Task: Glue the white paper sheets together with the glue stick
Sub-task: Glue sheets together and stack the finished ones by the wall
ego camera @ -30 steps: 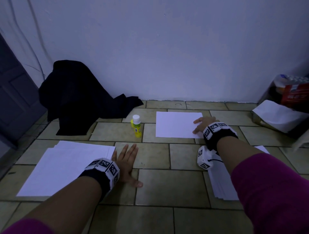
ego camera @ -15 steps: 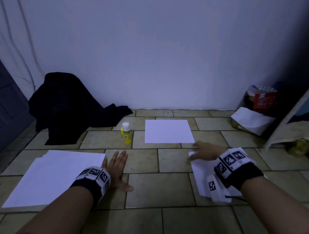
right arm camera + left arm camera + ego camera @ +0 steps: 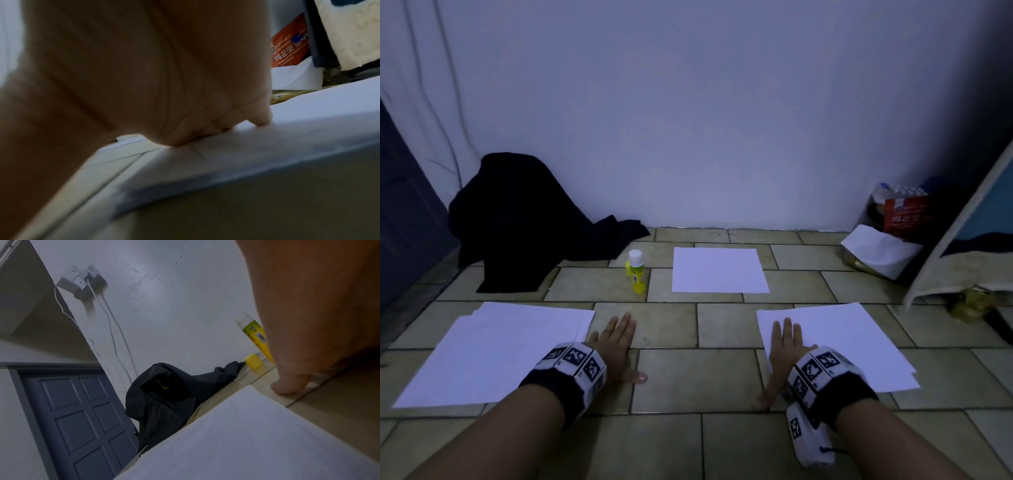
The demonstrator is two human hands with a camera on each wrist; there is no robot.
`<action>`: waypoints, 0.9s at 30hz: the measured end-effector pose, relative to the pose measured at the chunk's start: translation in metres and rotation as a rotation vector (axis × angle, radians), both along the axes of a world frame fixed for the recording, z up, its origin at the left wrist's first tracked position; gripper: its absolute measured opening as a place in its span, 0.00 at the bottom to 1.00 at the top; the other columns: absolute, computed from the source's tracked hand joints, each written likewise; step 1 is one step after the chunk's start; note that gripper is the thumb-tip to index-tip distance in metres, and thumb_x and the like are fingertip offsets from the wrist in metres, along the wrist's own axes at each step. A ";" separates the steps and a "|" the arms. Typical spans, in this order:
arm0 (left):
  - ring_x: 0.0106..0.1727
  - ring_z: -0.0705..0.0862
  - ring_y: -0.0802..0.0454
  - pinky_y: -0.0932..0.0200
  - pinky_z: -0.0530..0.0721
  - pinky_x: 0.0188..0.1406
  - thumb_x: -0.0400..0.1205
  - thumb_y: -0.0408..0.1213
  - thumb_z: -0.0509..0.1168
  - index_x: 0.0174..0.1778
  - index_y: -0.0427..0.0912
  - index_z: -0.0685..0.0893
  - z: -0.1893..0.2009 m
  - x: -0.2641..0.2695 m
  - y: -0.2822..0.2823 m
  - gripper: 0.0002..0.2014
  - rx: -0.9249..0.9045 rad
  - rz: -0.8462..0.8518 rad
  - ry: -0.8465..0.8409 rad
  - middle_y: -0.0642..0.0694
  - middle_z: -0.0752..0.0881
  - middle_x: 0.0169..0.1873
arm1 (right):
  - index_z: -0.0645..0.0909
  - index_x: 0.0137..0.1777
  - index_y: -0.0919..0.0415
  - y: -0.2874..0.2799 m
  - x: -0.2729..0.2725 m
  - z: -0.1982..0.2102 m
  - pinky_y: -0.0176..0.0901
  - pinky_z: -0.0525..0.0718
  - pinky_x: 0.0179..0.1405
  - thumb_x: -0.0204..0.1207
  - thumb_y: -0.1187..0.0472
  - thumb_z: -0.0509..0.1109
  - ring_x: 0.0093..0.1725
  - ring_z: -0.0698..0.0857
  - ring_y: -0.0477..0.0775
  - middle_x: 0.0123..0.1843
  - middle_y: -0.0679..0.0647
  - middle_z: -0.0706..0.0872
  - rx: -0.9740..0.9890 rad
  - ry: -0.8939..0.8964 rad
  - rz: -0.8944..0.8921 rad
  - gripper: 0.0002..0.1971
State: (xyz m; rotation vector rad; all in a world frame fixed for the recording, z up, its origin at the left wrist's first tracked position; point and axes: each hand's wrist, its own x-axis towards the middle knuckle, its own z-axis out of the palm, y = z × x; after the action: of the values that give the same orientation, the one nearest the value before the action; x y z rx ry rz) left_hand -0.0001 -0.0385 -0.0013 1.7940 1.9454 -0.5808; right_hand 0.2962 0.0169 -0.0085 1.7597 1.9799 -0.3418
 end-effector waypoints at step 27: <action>0.72 0.74 0.50 0.59 0.73 0.70 0.72 0.64 0.71 0.77 0.39 0.62 0.014 -0.119 -0.050 0.46 0.166 0.364 0.042 0.44 0.71 0.73 | 0.30 0.80 0.72 -0.012 -0.004 0.017 0.62 0.46 0.80 0.57 0.32 0.77 0.83 0.36 0.70 0.82 0.70 0.33 0.037 -0.028 0.052 0.73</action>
State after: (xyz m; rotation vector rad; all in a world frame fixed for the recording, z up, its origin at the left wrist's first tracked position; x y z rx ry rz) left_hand -0.1196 -0.0883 0.0124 1.4696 2.3337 -0.3454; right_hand 0.2918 0.0051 0.0087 1.7232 2.0204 -0.2632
